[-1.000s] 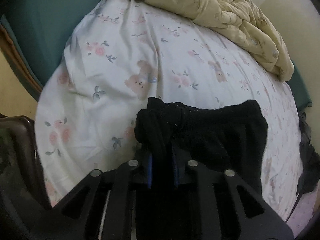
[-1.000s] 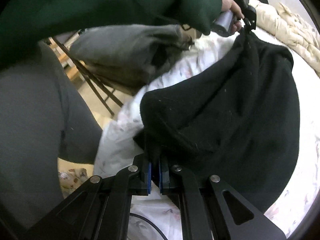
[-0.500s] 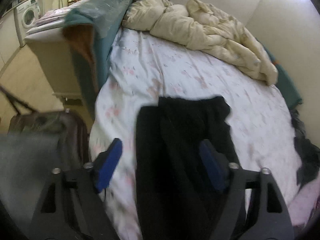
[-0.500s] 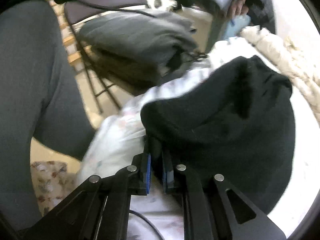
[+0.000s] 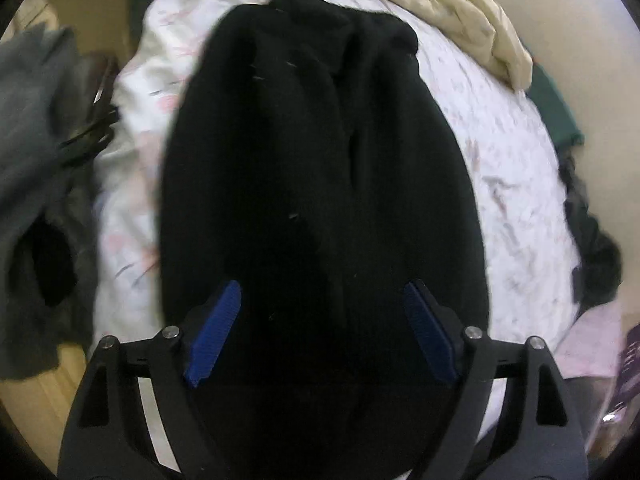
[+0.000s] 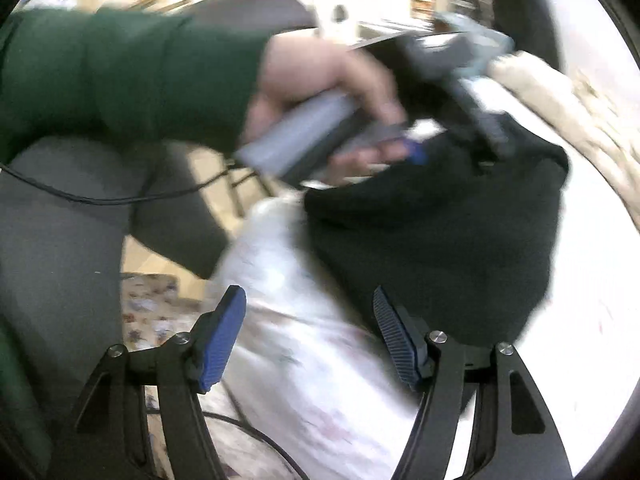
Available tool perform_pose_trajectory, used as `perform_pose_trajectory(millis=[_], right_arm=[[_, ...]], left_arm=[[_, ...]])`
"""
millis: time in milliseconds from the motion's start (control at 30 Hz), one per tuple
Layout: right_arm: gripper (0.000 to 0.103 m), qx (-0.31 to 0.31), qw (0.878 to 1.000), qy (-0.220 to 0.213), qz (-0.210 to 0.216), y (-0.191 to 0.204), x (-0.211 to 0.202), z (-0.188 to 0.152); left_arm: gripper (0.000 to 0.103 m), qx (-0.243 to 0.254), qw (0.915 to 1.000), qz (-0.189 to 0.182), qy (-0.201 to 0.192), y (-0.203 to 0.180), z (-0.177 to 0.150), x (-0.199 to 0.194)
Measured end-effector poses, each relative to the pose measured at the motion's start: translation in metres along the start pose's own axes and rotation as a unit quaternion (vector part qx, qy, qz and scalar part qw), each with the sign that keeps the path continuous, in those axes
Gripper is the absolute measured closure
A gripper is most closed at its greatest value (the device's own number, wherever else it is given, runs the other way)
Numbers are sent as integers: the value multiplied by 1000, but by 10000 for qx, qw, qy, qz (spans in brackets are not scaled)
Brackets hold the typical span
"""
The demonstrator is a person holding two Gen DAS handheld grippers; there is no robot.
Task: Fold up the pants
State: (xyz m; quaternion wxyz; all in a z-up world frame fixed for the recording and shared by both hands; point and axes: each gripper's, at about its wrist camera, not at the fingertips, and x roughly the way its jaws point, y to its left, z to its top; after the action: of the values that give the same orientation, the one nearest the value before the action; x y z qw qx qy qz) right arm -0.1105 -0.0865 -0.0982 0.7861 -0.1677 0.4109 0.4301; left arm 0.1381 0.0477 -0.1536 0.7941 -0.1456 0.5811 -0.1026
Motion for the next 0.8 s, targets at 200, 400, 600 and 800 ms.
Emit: perform_pose_trajectory(millis=[200, 400, 600, 800], right_arm=[[34, 1223, 9893, 61, -788, -63, 0, -22], [34, 1667, 9828, -63, -787, -85, 7, -15], [34, 1841, 9798, -155, -760, -99, 2, -9], [34, 2560, 9629, -282, -810, -137, -7, -17]], left_arm=[[101, -234, 9986, -23, -478, 19, 7, -30], [99, -1238, 9907, 516, -227, 85, 2, -36], [73, -27, 9836, 1802, -40, 35, -2, -23], [9, -44, 9890, 1194, -871, 15, 64, -53]])
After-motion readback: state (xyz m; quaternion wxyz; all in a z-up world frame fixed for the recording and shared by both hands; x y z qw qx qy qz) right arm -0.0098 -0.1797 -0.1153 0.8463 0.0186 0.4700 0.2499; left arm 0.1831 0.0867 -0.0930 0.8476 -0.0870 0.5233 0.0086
